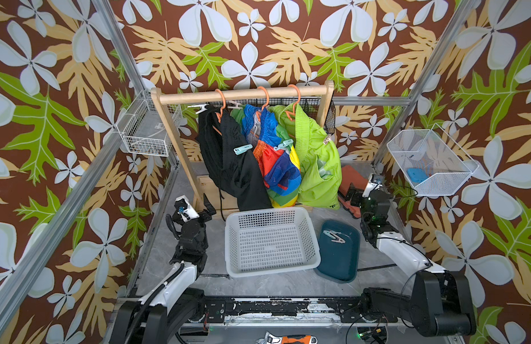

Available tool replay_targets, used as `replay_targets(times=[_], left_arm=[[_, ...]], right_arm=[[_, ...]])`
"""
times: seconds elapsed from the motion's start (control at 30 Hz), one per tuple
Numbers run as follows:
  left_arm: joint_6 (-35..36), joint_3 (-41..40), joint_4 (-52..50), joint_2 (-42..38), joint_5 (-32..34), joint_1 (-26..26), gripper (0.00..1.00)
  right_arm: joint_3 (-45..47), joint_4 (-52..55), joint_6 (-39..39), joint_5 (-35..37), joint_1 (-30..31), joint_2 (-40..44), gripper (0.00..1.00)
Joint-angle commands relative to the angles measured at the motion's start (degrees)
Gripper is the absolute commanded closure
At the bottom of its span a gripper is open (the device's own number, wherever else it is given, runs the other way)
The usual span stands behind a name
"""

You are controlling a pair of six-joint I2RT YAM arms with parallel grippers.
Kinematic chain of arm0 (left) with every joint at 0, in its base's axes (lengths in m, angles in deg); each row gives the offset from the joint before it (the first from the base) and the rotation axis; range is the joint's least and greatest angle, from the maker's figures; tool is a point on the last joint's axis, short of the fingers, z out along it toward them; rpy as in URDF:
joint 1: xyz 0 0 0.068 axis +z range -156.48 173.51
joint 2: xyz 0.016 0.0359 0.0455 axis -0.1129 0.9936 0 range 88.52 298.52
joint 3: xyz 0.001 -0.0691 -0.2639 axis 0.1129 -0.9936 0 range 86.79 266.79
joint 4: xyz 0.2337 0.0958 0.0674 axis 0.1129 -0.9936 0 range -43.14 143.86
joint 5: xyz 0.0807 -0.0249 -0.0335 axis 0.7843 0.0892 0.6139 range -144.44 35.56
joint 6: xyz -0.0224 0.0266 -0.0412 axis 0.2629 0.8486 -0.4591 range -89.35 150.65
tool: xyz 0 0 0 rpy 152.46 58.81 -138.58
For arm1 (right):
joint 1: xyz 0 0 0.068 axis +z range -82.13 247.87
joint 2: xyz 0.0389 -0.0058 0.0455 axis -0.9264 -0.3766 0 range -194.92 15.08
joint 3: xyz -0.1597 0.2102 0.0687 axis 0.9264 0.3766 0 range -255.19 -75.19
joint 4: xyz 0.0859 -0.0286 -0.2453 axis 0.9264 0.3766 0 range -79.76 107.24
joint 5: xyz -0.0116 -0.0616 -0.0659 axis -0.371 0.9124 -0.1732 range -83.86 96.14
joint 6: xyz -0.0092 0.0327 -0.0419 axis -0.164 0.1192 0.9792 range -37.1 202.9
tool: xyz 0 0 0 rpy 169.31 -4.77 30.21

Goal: Remove the clothespins securing shorts to the hanger
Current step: Pick up the hanger from the clothesline.

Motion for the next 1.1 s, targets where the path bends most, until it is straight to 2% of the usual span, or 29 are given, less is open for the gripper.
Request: replay_targets(times=[0.0, 0.07, 0.13, 0.2, 0.3, 0.43, 0.6, 0.8, 0.87, 1.07], left_arm=[[-4.62, 1.76, -9.03, -4.67, 16.05, -6.48, 0.00], [1.03, 3.94, -9.05, -7.06, 16.58, -12.53, 0.00], [2.40, 6.39, -12.98, -9.90, 14.33, -16.07, 0.00], [0.27, 8.71, -17.93, -11.55, 11.23, -16.65, 0.00], [0.04, 17.14, -30.25, -8.05, 9.38, -16.85, 0.00], [3.04, 23.57, -38.54, -5.70, 10.55, -20.56, 0.00], [3.29, 24.95, -42.64, -9.43, 2.81, -20.70, 0.00], [3.45, 27.85, -47.97, -9.51, -6.18, -20.71, 0.00], [3.78, 27.72, -48.30, -10.42, -8.18, -20.70, 0.00], [4.55, 27.28, -49.47, -12.58, -7.79, -20.74, 0.00]], right_arm=[[-3.63, 13.21, -6.48, 0.41, 0.51, 4.35, 0.00], [-3.77, 13.29, -4.13, -0.31, 3.40, 8.73, 0.00], [-5.47, 14.87, -0.95, 2.70, 7.84, 11.49, 0.00], [-10.27, 19.20, 2.12, 3.95, 11.67, 11.91, 0.00], [-20.76, 28.74, 4.82, 0.88, 14.27, 9.86, 0.00], [-31.02, 36.57, 7.66, -6.12, 14.47, 9.01, 0.00], [-39.72, 41.56, 10.85, -14.68, 14.47, 7.49, 0.00], [-55.06, 49.77, 11.68, -26.34, 14.47, -3.71, 0.01], [-58.97, 51.19, 11.63, -28.59, 14.48, -6.88, 0.03], [-62.60, 51.71, 11.90, -30.01, 14.47, -10.49, 0.08]])
